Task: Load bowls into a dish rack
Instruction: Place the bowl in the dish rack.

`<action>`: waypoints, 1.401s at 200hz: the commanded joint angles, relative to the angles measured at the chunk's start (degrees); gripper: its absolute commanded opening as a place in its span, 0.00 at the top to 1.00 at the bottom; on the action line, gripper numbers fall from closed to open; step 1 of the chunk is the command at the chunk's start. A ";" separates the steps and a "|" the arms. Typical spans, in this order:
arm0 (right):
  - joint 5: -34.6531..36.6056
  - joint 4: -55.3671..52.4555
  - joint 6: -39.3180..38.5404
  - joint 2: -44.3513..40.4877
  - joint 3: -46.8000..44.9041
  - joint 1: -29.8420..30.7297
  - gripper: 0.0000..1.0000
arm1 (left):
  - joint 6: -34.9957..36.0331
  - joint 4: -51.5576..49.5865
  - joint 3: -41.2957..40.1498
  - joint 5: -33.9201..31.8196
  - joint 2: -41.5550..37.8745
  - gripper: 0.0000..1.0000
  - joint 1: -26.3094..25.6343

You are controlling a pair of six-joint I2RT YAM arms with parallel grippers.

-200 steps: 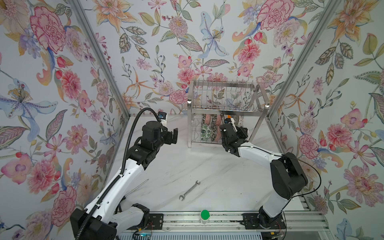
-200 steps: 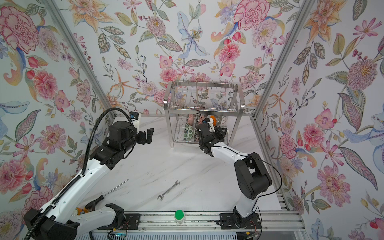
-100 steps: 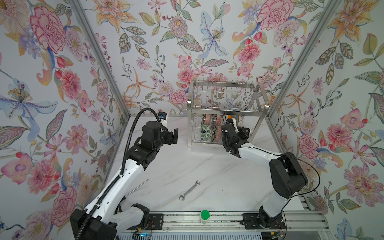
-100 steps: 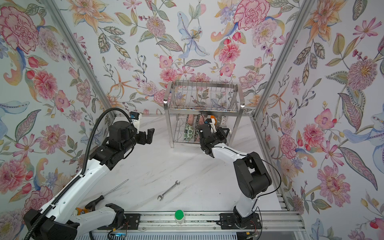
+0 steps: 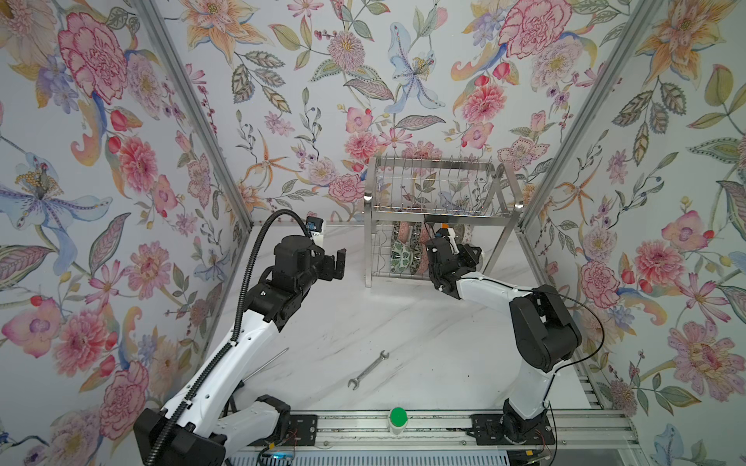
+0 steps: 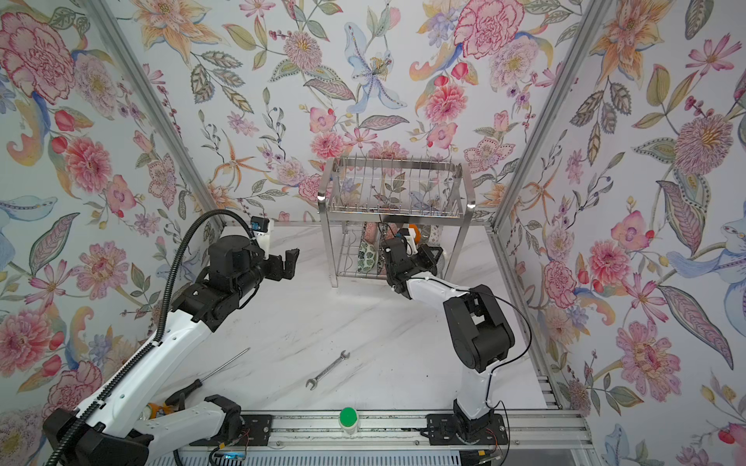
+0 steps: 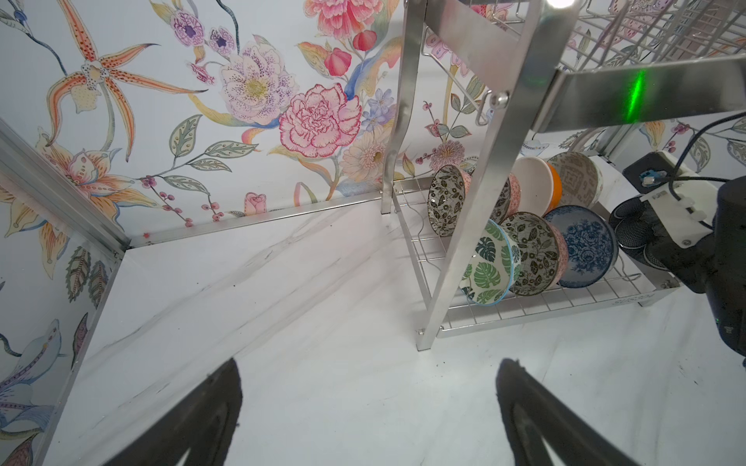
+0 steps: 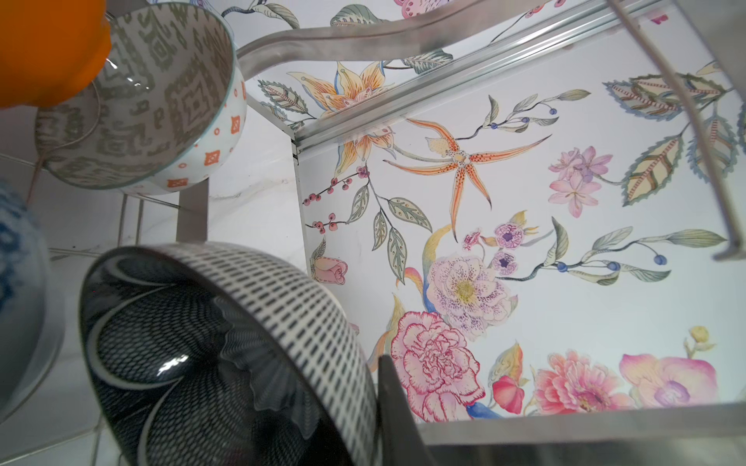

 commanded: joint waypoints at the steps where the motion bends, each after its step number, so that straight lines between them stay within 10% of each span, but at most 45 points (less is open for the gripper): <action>1: 2.80 1.88 0.99 0.92 2.79 -0.52 1.00 | 0.31 0.20 -1.19 0.61 -0.99 0.01 0.59; 280: -0.66 -14.43 19.21 7.23 8.64 -4.20 1.00 | -0.04 0.29 -0.67 1.86 -0.42 0.01 0.57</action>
